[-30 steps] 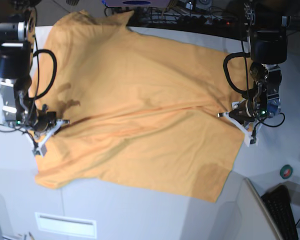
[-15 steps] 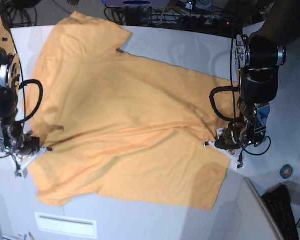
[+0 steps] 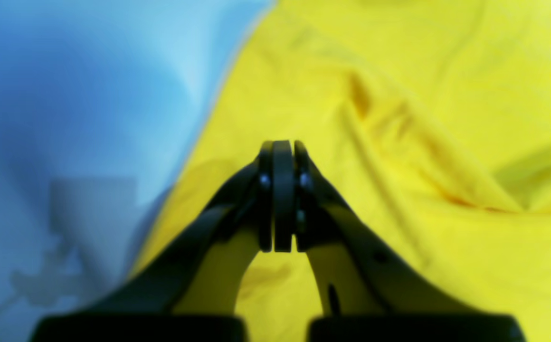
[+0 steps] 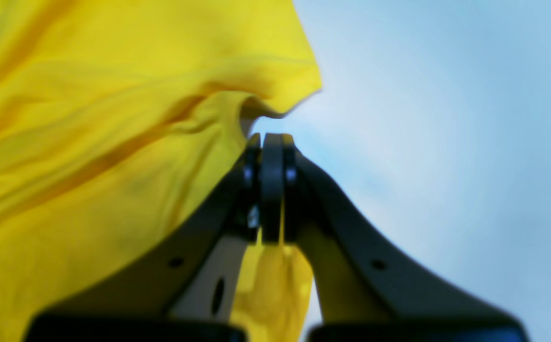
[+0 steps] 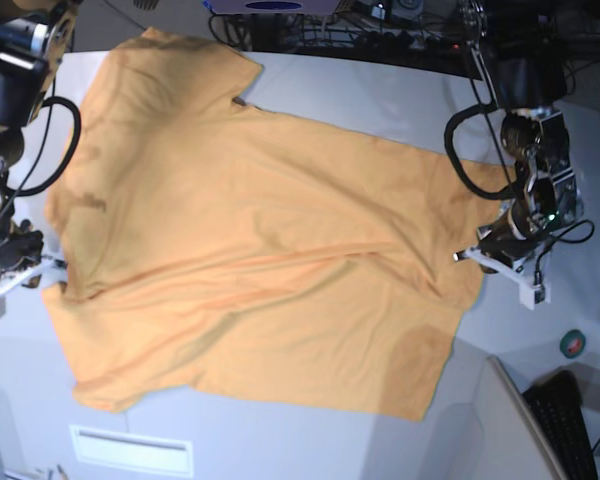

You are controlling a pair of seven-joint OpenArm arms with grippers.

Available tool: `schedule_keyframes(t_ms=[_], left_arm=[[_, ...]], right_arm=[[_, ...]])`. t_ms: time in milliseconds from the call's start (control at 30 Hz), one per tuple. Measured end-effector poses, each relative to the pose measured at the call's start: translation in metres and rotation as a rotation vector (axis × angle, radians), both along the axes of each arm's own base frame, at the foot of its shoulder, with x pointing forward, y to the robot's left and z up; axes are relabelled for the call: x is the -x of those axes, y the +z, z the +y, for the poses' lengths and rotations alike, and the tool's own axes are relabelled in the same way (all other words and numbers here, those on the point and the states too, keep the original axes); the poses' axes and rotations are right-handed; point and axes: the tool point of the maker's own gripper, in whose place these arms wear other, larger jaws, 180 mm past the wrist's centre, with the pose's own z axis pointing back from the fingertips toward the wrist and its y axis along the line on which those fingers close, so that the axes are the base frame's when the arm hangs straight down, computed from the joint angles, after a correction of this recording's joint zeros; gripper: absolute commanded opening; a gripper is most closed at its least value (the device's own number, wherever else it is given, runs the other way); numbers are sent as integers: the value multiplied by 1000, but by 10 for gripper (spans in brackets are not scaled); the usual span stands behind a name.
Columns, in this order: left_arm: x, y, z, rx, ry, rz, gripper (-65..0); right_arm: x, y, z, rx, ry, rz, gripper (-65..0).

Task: Layout the t-shirt on the table in an organized manner, then fold the t-shirt properly
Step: 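Pull the shirt with both grippers to straighten it across the table, then release the shirt and regrasp its shoulder edges with both grippers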

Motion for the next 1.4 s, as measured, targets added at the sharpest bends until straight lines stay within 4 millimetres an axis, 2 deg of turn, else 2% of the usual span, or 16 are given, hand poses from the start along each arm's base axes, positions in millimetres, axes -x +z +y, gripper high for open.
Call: schedule_keyframes(t_ms=[67, 167, 233, 300, 367, 467, 567, 633, 767, 867, 1067, 1133, 1233, 1333, 1400], left_arm=[[24, 9, 7, -29, -54, -24, -650], [70, -3, 16, -60, -65, 50, -650], [90, -14, 20, -73, -67, 107, -650], [86, -16, 14, -69, -85, 102, -650], [72, -23, -4, -43, -130, 102, -650], [60, -35, -28, 2, -180, 119, -650], [58, -54, -37, 34, -169, 160, -650], [65, -75, -39, 40, -156, 241, -650], [40, -75, -45, 49, -151, 208, -650], [23, -78, -61, 59, -177, 181, -650], [-7, -77, -74, 75, -191, 189, -650], [-11, -77, -79, 87, -189, 188, -650], [-8, -73, -83, 84, -201, 187, -650], [-2, -63, -79, 56, -209, 149, -650], [10, -60, -79, 43, -215, 138, -650]], right_arm=[[29, 6, 5, 21, -9, 22, -650], [84, -1, 17, 49, 13, 128, -650], [120, -16, 28, 42, 39, 240, -650], [140, -32, 47, 24, 89, 335, -650], [149, -48, 67, -17, 137, 382, -650], [161, -71, 80, -59, 157, 441, -650], [164, -91, 80, -91, 143, 471, -650], [151, -94, 72, -96, 139, 460, -650], [116, -96, 61, -108, 121, 396, -650], [100, -98, 48, -116, 108, 384, -650], [63, -98, 19, -110, 67, 330, -650], [57, -97, 15, -107, 62, 336, -650], [57, -93, 13, -80, 63, 331, -650], [75, -87, 13, -28, 80, 351, -650], [81, -77, 16, -2, 91, 327, -650]])
